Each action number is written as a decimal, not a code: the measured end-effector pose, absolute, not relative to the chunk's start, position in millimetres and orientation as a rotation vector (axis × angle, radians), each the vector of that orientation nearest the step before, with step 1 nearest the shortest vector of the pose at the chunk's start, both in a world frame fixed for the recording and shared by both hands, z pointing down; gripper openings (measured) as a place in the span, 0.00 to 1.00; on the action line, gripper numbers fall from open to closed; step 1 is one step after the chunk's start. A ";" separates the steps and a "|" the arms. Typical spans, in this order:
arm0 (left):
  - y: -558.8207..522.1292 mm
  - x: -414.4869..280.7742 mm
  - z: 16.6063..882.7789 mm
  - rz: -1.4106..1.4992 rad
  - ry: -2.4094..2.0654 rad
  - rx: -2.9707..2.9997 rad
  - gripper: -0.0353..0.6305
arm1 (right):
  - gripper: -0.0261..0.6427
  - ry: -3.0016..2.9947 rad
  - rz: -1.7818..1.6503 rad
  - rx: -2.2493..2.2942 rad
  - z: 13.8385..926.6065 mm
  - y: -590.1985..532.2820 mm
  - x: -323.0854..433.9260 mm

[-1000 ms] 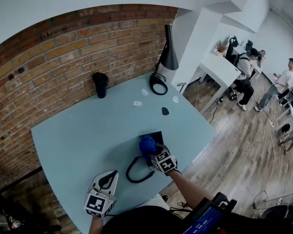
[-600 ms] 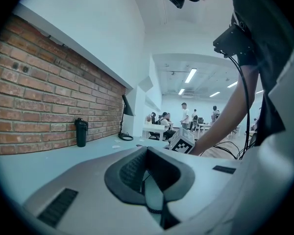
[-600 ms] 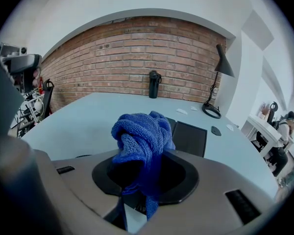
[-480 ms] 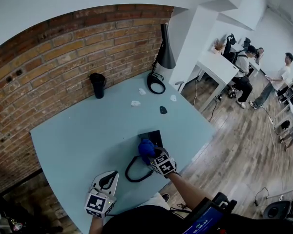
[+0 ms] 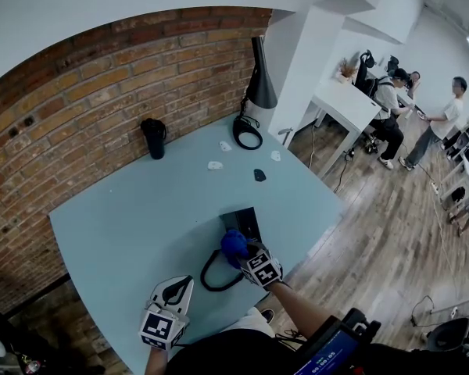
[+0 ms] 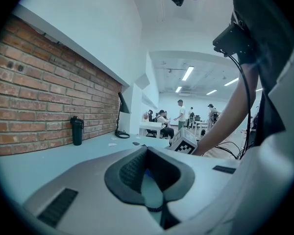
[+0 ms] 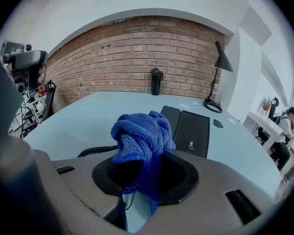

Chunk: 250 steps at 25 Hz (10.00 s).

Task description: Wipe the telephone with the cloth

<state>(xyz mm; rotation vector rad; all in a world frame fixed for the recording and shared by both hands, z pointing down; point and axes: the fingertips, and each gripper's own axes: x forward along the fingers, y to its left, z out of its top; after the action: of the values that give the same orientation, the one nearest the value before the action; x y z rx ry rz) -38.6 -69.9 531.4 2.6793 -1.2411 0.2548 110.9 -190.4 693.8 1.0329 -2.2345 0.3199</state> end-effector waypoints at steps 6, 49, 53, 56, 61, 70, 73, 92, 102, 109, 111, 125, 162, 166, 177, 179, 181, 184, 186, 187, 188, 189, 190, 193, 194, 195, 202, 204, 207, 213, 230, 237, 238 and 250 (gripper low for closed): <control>-67.7 -33.0 533.4 0.261 -1.214 2.686 0.07 | 0.25 -2.232 0.319 0.991 700.8 -174.2 109.4; -74.0 -55.1 552.0 0.156 -1.226 2.553 0.07 | 0.25 -2.366 0.384 1.045 607.1 -288.1 116.7; -72.5 -57.8 554.9 0.164 -1.240 2.545 0.08 | 0.25 -2.254 0.346 1.081 635.9 -294.7 120.0; -73.5 -61.4 555.9 0.165 -1.246 2.537 0.07 | 0.25 -2.263 0.433 1.126 642.6 -297.6 117.3; -77.0 -61.7 559.8 0.175 -1.239 2.536 0.08 | 0.25 -2.274 0.437 1.114 648.5 -294.7 115.0; -72.4 -51.7 564.0 0.205 -1.199 2.553 0.07 | 0.25 -2.241 0.357 1.131 653.6 -285.4 116.6; -71.2 -52.3 565.6 0.211 -1.195 2.552 0.07 | 0.25 -2.240 0.366 1.127 654.8 -282.5 116.1; -68.8 -49.0 565.3 0.220 -1.181 2.564 0.08 | 0.25 -2.223 0.418 1.132 665.1 -264.4 120.7; -67.0 -46.9 567.2 0.235 -1.168 2.566 0.08 | 0.25 -2.223 0.439 1.130 671.2 -252.7 123.3; -65.1 -43.3 569.3 0.246 -1.151 2.573 0.07 | 0.25 -2.224 0.454 1.132 676.4 -242.6 125.7; -65.3 -43.2 569.4 0.246 -1.151 2.575 0.08 | 0.25 -2.223 0.460 1.132 678.3 -239.6 126.5; -62.4 -39.8 570.3 0.264 -1.133 2.584 0.08 | 0.25 -2.212 0.505 1.142 690.7 -214.8 132.4; -55.8 -36.6 573.4 0.289 -1.124 2.580 0.08 | 0.25 -2.128 0.672 0.861 722.6 -134.3 145.2; -61.0 -44.6 571.2 0.276 -1.153 2.563 0.08 | 0.25 -2.016 0.711 0.449 714.2 -109.3 153.8; -64.9 -54.1 580.9 0.305 -1.193 2.518 0.08 | 0.25 -2.251 0.353 1.082 607.7 -288.3 155.6; -65.7 -56.2 580.2 0.305 -1.208 2.507 0.07 | 0.25 -2.230 0.342 1.116 615.2 -301.1 154.4; -66.1 -58.1 578.1 0.308 -1.222 2.498 0.08 | 0.25 -2.199 0.411 1.084 634.0 -303.3 148.8; -66.0 -62.5 577.0 0.312 -1.243 2.485 0.08 | 0.25 -2.197 0.479 1.110 649.1 -305.0 144.6; -65.8 -67.2 578.4 0.311 -1.255 2.473 0.08 | 0.25 -2.232 0.534 1.154 648.8 -305.2 145.6; -66.0 -69.7 579.8 0.312 -1.261 2.467 0.08 | 0.25 -2.248 0.550 1.160 649.0 -303.9 146.1; -66.5 -71.8 581.5 0.312 -1.265 2.461 0.08 | 0.25 -2.258 0.551 1.155 649.9 -301.9 146.7; -67.3 -73.0 583.0 0.312 -1.267 2.457 0.08 | 0.25 -2.262 0.545 1.149 651.3 -299.9 147.1; -68.3 -73.3 584.0 0.310 -1.267 2.456 0.08 | 0.25 -2.263 0.537 1.145 652.8 -298.0 147.3; -69.4 -68.9 584.7 0.308 -1.253 2.464 0.08 | 0.25 -2.258 0.515 1.158 656.0 -294.7 147.4; -68.8 -66.3 584.5 0.310 -1.243 2.471 0.07 | 0.25 -2.255 0.506 1.166 656.6 -294.0 147.5; -67.9 -63.7 584.4 0.314 -1.233 2.478 0.07 | 0.25 -2.252 0.496 1.172 656.8 -293.3 147.4; -62.8 -59.9 588.5 0.328 -1.203 2.493 0.08 | 0.25 -2.236 0.478 1.165 664.5 -280.5 146.8; -62.5 -60.3 588.0 0.324 -1.205 2.496 0.08 | 0.25 -2.233 0.474 1.160 667.3 -276.7 147.0; -62.0 -58.9 588.2 0.326 -1.200 2.502 0.08 | 0.25 -2.224 0.468 1.153 669.6 -272.6 148.2; -62.1 -59.1 588.2 0.339 -1.192 2.509 0.08 | 0.25 -2.220 0.476 1.148 675.3 -264.3 149.5; -57.6 -52.6 588.1 0.367 -1.172 2.527 0.07 | 0.25 -2.214 0.518 1.143 691.0 -238.3 154.3; -55.4 -52.1 591.3 0.374 -1.167 2.527 0.08 | 0.25 -2.216 0.546 1.131 699.8 -224.4 156.1; -54.9 -51.4 591.7 0.376 -1.163 2.528 0.07 | 0.25 -2.216 0.548 1.131 700.7 -222.3 156.4; -53.0 -47.7 593.7 0.388 -1.139 2.535 0.08 | 0.25 -2.201 0.583 1.138 710.3 -202.4 160.6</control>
<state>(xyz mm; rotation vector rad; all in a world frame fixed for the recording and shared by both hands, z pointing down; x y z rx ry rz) -47.7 -53.0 593.7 2.5348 -1.1387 0.3881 160.6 -202.4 710.3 1.1385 -2.2008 0.5831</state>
